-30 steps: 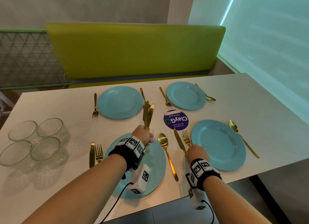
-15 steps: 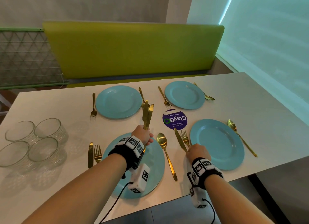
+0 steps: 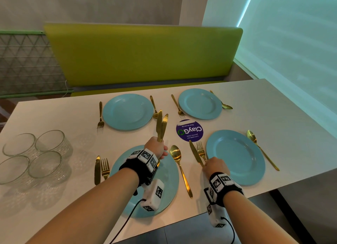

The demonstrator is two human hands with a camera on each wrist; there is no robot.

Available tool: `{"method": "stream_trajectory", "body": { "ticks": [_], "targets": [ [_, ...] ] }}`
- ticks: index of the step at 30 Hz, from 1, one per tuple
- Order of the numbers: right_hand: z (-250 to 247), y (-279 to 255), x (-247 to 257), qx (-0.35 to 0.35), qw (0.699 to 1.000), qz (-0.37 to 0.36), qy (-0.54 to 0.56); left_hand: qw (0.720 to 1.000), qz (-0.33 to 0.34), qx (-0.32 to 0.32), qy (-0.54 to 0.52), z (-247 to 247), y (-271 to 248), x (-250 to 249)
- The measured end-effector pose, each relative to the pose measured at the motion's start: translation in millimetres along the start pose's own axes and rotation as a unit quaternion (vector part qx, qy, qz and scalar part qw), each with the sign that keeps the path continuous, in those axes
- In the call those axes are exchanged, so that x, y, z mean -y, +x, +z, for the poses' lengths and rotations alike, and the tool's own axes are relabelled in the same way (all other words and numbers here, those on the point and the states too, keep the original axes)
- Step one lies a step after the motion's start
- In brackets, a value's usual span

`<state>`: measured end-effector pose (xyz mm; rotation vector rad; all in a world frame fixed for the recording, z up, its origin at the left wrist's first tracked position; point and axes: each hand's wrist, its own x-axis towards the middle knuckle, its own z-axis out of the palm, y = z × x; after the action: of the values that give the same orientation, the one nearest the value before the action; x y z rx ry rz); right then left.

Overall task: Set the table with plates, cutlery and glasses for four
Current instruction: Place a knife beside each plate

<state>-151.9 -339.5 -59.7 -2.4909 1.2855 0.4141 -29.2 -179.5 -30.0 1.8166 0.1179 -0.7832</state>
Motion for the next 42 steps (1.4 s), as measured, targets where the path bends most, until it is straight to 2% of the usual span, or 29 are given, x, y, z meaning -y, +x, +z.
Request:
{"method": "stream_trajectory", "body": {
  "ticks": [12, 16, 19, 22, 28, 31, 37, 40, 42],
  "targets": [
    [-3.9, -2.0, 0.3, 0.004, 1.0, -0.004, 0.007, 1.0, -0.019, 0.009, 0.005, 1.2, -4.5, -3.5],
    [-15.4, -5.7, 7.5, 0.004, 0.999, -0.033, 0.031, 1.0, -0.014, 0.001, 0.012, 2.1, -8.1, -5.9],
    [-27.2, -13.7, 22.8, 0.0, 0.995, -0.082, 0.059, 0.999, -0.019, -0.011, 0.029, -2.5, -14.3, -10.1],
    [-38.0, -25.5, 46.1, 0.003, 0.985, -0.168, 0.049, 0.998, -0.02, -0.014, 0.066, -10.5, -18.6, -12.0],
    [-35.8, -50.2, 98.0, 0.002, 0.957, -0.287, 0.052, 0.999, -0.021, -0.02, 0.037, -40.2, -21.9, -7.0],
    [-30.6, -61.8, 119.1, -0.028, 0.941, -0.336, 0.039, 1.0, -0.013, -0.021, 0.01, -55.5, -19.7, -6.8],
    [-29.1, -80.5, 153.0, -0.077, 0.897, -0.435, 0.016, 0.999, 0.003, 0.032, 0.002, -84.8, -17.9, -17.6],
    [-30.3, -89.4, 167.2, -0.136, 0.873, -0.468, 0.009, 0.999, 0.012, 0.051, 0.002, -99.9, -16.8, -22.3],
    [-28.9, -90.9, 173.9, -0.148, 0.861, -0.486, -0.028, 0.998, 0.01, 0.066, -0.004, -110.0, -15.5, -23.2]
  ]
}}
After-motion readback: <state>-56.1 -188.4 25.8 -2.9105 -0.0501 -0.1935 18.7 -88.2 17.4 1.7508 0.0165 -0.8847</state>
